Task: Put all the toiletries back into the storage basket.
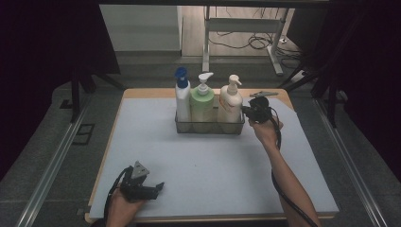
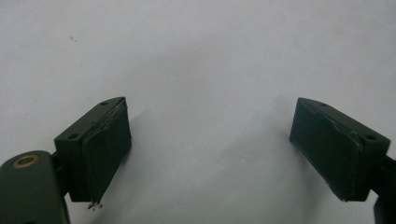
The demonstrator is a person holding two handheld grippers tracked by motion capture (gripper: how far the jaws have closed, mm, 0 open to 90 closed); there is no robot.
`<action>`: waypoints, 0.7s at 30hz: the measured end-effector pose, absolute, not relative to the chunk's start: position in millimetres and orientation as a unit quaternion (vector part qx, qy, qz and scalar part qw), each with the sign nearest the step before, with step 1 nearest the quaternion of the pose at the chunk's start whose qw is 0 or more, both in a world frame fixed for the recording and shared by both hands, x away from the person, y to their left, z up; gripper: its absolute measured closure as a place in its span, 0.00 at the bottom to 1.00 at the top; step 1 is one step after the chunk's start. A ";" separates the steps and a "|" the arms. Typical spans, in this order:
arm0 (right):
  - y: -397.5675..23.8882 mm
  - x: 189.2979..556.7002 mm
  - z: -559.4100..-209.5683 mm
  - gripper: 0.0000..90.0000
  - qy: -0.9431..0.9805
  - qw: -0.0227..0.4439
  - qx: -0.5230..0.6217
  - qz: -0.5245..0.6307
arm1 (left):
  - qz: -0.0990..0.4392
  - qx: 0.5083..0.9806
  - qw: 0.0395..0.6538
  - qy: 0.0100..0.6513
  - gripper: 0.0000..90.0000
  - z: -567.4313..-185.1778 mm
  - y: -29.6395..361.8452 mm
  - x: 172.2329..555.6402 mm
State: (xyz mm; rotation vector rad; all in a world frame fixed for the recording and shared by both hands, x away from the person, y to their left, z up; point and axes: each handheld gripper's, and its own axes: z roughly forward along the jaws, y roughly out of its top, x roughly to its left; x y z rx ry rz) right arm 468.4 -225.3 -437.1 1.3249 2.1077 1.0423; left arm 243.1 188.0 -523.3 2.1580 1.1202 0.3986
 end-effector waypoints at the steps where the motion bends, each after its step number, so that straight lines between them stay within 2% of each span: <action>1: -224.7 469.9 -437.9 1.00 0.761 0.218 0.480 0.377 | 0.153 0.826 0.333 0.429 0.14 -523.3 188.0 243.1; 21: -210.5 479.2 -459.9 1.00 0.772 0.198 0.486 0.359 | 0.152 0.826 0.333 0.429 0.14 -523.3 187.9 243.1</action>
